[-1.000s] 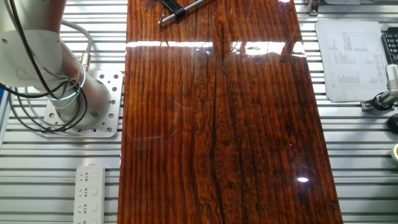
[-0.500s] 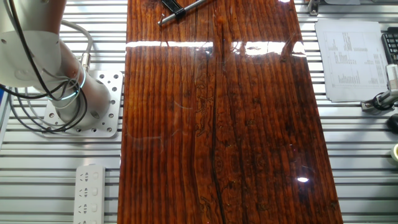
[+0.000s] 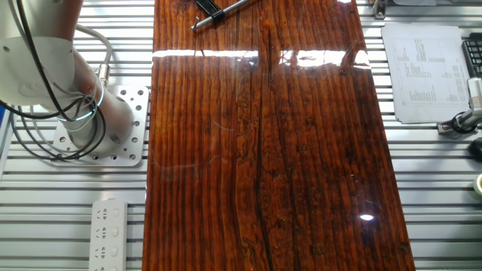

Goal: Install the light bulb by rotating it

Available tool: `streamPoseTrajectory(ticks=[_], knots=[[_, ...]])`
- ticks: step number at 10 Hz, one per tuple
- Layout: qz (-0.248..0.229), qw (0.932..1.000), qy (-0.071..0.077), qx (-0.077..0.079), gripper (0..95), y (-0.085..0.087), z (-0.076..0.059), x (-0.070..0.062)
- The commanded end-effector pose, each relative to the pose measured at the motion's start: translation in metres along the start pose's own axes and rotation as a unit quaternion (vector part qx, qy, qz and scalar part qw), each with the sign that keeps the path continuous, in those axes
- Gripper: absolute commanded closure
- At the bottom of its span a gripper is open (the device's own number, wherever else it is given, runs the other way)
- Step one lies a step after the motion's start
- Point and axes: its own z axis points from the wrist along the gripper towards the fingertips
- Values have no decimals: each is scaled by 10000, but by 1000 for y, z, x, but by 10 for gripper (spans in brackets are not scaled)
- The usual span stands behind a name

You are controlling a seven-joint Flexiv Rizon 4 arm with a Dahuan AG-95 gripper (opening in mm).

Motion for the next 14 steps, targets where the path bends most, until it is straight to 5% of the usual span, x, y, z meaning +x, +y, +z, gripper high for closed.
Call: streamPoseTrajectory(ticks=[1,2,3,6,13,14], knots=[[-184,9998,25,69,380,1,0,1],[-281,9995,59,125,380,1,0,1],[-386,9990,96,179,570,1,0,1],[-698,9973,131,163,570,1,0,0],[-615,9978,150,205,570,2,1,0],[-537,9982,156,233,760,2,1,0]])
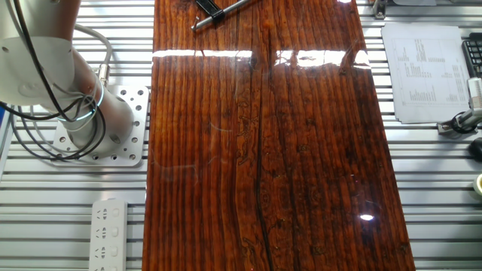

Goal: Install the light bulb by rotating it

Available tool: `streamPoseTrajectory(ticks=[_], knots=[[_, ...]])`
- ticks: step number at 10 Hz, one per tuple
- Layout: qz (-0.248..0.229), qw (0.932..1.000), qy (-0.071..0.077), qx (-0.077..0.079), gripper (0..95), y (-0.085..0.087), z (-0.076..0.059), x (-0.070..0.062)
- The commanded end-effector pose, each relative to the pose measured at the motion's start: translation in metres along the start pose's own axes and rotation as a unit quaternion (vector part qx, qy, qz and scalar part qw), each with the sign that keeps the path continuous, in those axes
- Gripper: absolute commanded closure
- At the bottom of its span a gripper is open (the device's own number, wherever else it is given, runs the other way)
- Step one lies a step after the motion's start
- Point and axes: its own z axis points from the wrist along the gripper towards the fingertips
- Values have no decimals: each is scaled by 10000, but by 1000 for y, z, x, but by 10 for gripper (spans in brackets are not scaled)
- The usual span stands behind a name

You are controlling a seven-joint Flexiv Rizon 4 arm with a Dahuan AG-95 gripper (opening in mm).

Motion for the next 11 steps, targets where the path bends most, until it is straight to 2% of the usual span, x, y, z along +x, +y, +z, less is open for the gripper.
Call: streamPoseTrajectory(ticks=[1,8,11], knots=[[106,9999,24,27,760,0,1,1],[702,9975,13,22,760,-1,0,1],[1395,9902,30,27,760,-1,0,1]])
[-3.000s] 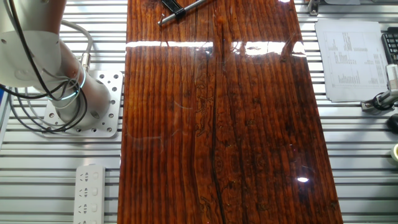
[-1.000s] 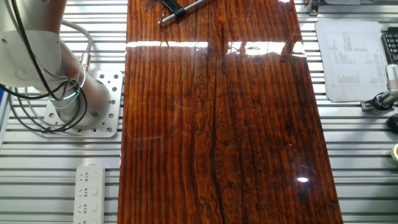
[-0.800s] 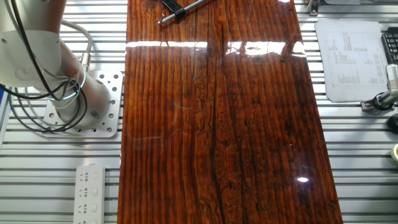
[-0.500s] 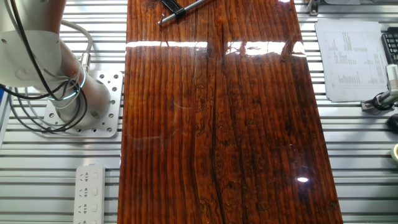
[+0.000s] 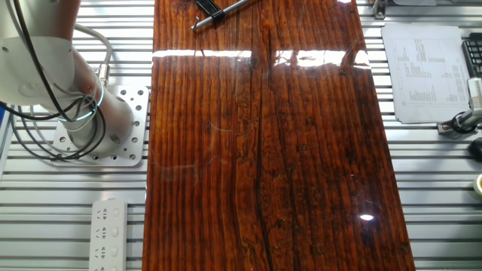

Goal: Install the light bulb by rotating it

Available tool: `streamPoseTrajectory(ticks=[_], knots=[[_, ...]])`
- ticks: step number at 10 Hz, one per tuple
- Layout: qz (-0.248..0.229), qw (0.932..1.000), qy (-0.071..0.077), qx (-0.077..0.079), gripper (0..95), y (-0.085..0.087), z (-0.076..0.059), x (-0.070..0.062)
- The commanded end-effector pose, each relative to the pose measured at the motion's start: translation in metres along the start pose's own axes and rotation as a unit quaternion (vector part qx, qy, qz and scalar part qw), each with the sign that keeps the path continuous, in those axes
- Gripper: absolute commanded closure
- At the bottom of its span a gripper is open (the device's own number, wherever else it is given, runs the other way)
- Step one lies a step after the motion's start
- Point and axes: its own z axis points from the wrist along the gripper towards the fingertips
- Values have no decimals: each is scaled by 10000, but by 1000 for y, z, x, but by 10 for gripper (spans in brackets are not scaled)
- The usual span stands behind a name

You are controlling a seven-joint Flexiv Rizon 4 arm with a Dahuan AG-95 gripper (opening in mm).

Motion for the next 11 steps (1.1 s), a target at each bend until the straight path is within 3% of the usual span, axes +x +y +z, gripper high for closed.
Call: streamPoseTrajectory(ticks=[1,4,5,8,11], knots=[[586,9983,11,17,760,-1,0,1],[1217,9926,31,38,760,-2,0,2],[1384,9904,36,50,950,-1,-1,4],[1676,9858,27,72,950,1,-1,12],[1940,9810,-7,80,950,1,4,12]])
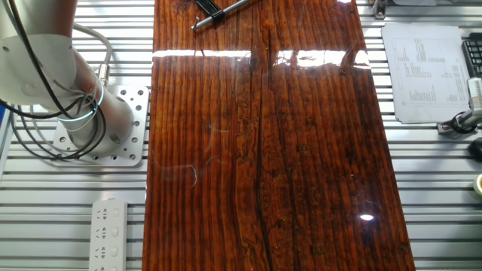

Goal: Install the light bulb by rotating it

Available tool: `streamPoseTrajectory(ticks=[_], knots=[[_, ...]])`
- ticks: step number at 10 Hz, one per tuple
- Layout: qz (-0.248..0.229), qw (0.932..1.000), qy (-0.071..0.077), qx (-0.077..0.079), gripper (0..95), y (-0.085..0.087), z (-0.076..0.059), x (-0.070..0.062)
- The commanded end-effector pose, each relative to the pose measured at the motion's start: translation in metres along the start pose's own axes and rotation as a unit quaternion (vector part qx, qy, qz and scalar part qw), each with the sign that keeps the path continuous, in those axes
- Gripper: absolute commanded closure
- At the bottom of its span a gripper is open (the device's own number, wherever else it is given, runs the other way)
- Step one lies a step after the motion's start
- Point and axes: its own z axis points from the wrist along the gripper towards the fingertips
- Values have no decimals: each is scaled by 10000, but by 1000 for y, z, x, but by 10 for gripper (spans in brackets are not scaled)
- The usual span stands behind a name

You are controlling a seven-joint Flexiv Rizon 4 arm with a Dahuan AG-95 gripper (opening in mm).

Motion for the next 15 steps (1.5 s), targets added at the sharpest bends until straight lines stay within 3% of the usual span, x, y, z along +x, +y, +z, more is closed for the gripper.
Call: streamPoseTrajectory(ticks=[1,4,7,12,15], knots=[[168,9999,5,-14,950,-5,2,0],[433,9989,26,-181,950,-9,0,-1],[767,9968,47,-222,950,-9,0,-1],[1405,9898,74,-226,950,-8,2,-7],[1815,9830,198,-201,950,-8,-1,-9]])
